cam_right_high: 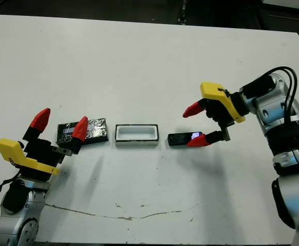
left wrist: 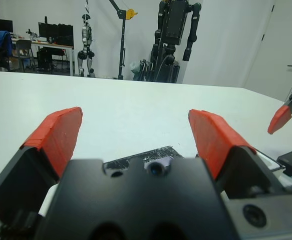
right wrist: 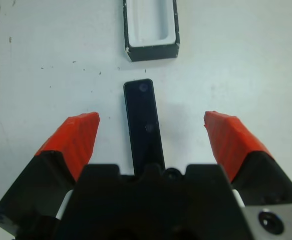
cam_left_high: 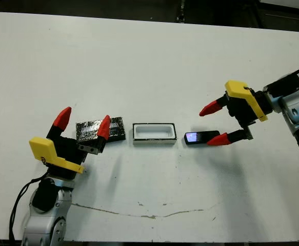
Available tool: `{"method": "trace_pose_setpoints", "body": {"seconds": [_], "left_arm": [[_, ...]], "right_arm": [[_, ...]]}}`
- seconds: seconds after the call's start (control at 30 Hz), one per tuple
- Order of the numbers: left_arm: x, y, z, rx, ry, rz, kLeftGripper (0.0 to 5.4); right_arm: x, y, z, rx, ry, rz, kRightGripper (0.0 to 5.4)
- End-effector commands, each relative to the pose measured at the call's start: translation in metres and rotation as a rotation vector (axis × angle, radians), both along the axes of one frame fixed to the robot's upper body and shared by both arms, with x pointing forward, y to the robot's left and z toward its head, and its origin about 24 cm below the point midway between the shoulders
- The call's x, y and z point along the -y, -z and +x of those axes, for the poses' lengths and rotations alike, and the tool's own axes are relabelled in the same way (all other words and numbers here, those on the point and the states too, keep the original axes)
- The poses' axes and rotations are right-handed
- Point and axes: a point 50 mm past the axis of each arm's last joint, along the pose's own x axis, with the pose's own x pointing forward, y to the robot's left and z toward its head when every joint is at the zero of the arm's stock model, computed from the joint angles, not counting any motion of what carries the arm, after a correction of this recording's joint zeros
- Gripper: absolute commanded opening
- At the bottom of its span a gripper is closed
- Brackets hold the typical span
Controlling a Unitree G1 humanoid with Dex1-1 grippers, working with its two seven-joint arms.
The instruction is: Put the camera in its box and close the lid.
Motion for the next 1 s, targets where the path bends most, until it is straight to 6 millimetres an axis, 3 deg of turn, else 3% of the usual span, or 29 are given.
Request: {"method": "trace_pose_setpoints", "body": {"seconds": [0.03,0.23,0.5,1.0], "left_arm": [[-0.002,0.004,0.001,-0.020,0.001,-0.011,5.39],[-0.002,0.003,-0.001,-0.016,-0.004,-0.019,5.39],[-0.002,0.003,-0.003,-0.012,-0.010,-0.017,5.40],[-0.002,0.003,-0.003,-0.015,-0.017,-0.022,5.40]], "right_arm": [[0.004,0.010,-0.002,-0.022,0.037,0.005,5.40],[0.005,0.020,-0.007,-0.054,0.040,0.067,5.40],[0.003,0.031,-0.019,-0.016,0.055,0.005,5.18],[-0.003,0.055,-0.038,0.134,0.046,0.113,3.02]]}}
